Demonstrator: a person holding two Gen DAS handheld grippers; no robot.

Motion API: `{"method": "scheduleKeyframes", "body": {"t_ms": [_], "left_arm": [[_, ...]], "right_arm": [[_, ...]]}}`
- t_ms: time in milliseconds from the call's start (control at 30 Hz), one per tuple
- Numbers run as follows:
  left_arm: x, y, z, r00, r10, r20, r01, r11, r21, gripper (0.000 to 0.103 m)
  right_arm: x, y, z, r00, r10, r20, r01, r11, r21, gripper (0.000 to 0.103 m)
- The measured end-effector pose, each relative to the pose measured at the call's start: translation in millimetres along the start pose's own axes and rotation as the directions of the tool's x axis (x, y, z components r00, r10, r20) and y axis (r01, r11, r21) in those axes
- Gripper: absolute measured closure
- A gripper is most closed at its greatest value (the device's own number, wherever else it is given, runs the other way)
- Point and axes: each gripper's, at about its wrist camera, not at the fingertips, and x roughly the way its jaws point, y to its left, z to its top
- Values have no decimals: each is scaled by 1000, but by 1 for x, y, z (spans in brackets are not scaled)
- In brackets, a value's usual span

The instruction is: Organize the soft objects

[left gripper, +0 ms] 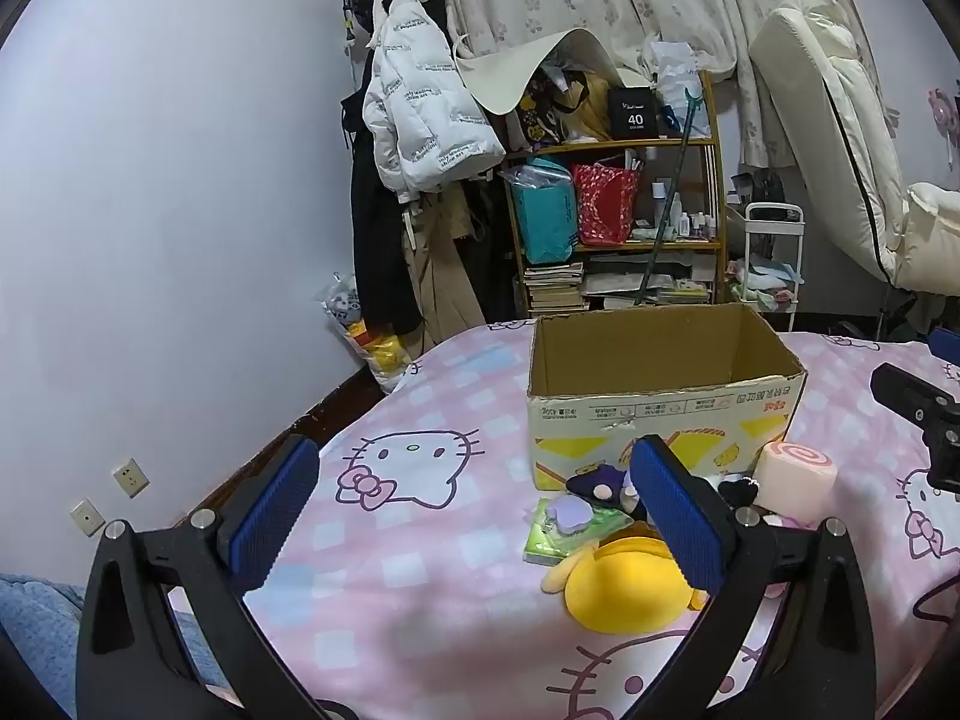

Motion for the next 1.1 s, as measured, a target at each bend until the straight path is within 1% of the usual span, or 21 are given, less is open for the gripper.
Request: {"method": "scheduleKeyframes", "body": {"t_ms": [133,200,567,1100], "left_arm": [[0,0,0,1000,-2,3,2,1000,4,1],[1,0,0,1000,-5,3,5,1000,4,1],[4,0,3,1000,8,7,-8,1000,4,1],[-3,3,4,1000,9,12,-9,1000,3,1]], "right_arm": [[3,1,1,1000,-5,-7,5,1000,2,0],[-1,0,0,1000,3,7,-3,1000,2,0],[1,-1,0,1000,3,5,-3,1000,8,0],[0,-4,0,1000,5,1,-5,1000,14,0]]}}
